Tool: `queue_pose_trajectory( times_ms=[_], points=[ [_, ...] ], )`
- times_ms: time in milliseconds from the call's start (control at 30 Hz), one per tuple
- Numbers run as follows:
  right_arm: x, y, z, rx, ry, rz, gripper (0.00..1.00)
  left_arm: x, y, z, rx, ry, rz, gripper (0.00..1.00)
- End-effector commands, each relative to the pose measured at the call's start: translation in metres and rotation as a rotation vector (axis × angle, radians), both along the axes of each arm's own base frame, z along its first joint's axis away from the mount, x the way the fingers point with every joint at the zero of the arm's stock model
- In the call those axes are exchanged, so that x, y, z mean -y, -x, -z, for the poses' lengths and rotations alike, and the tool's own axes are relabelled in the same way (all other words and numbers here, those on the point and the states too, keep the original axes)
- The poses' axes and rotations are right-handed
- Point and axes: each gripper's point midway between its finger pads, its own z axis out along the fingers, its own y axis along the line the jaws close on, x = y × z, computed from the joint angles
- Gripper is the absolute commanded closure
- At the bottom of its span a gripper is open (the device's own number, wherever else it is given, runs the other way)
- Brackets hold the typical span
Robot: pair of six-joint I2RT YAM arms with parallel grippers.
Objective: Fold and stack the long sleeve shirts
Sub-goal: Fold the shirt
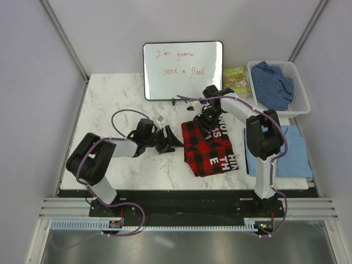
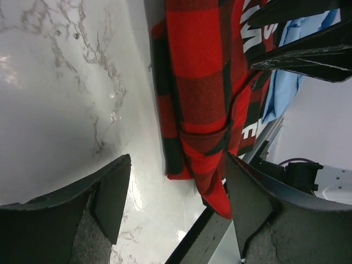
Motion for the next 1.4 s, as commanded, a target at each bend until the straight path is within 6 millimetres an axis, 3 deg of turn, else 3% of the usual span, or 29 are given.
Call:
queue_pose_trajectory(
  times_ms=[0, 133, 300, 533, 700, 733, 800, 867, 933, 1033, 1100, 1167, 1200, 1233, 1267, 1300, 1367],
  points=[
    [0.007, -0.006, 0.016, -0.01, 0.041, 0.083, 0.49, 0.019, -0.015, 0.002, -0.011, 0.018, -0.069, 0.23],
    [0.012, -0.005, 0.044, -0.058, 0.092, 0.097, 0.51, 0.033, -0.008, 0.02, -0.069, -0.001, -0.066, 0.23],
    [0.011, -0.004, 0.05, -0.076, 0.088, 0.101, 0.52, 0.05, -0.001, 0.043, -0.164, -0.004, -0.074, 0.24],
    [0.01, -0.006, 0.052, -0.073, 0.087, 0.094, 0.52, 0.063, -0.007, 0.039, -0.178, 0.062, -0.088, 0.28],
    [0.009, -0.005, 0.052, -0.08, 0.081, 0.09, 0.52, 0.063, -0.006, 0.033, -0.164, 0.055, -0.06, 0.48],
    [0.007, -0.005, 0.049, -0.078, 0.069, 0.087, 0.52, 0.065, -0.008, 0.03, -0.146, 0.057, -0.042, 0.54],
    [0.004, -0.004, 0.045, -0.082, 0.047, 0.086, 0.51, 0.062, -0.009, 0.03, -0.151, 0.037, -0.023, 0.76],
    [-0.003, -0.005, 0.033, -0.076, 0.002, 0.09, 0.5, 0.057, -0.017, 0.018, -0.104, 0.021, 0.012, 0.98],
    [-0.007, -0.008, 0.017, -0.067, -0.038, 0.115, 0.48, 0.045, -0.022, 0.003, -0.073, -0.037, 0.057, 0.98],
    [-0.013, -0.02, -0.014, -0.055, -0.143, 0.173, 0.4, 0.011, -0.033, -0.015, -0.015, -0.173, 0.122, 0.98],
    [-0.011, -0.034, -0.04, -0.033, -0.214, 0.223, 0.36, -0.013, -0.044, -0.04, 0.046, -0.224, 0.134, 0.98],
    [-0.011, -0.044, -0.06, -0.025, -0.288, 0.256, 0.29, -0.04, -0.057, -0.07, 0.149, -0.345, 0.2, 0.98],
    [-0.002, -0.05, -0.067, -0.022, -0.308, 0.29, 0.21, -0.047, -0.065, -0.085, 0.204, -0.382, 0.215, 0.98],
    [0.001, -0.053, -0.075, -0.018, -0.328, 0.31, 0.16, -0.053, -0.086, -0.118, 0.371, -0.445, 0.263, 0.98],
    [0.005, -0.058, -0.084, -0.006, -0.346, 0.323, 0.13, -0.062, -0.081, -0.129, 0.379, -0.508, 0.305, 0.98],
    [0.013, -0.062, -0.091, 0.003, -0.368, 0.342, 0.12, -0.066, -0.1, -0.168, 0.532, -0.577, 0.336, 0.98],
    [0.024, -0.068, -0.099, 0.009, -0.393, 0.372, 0.09, -0.071, -0.095, -0.19, 0.577, -0.696, 0.41, 0.98]
  ],
)
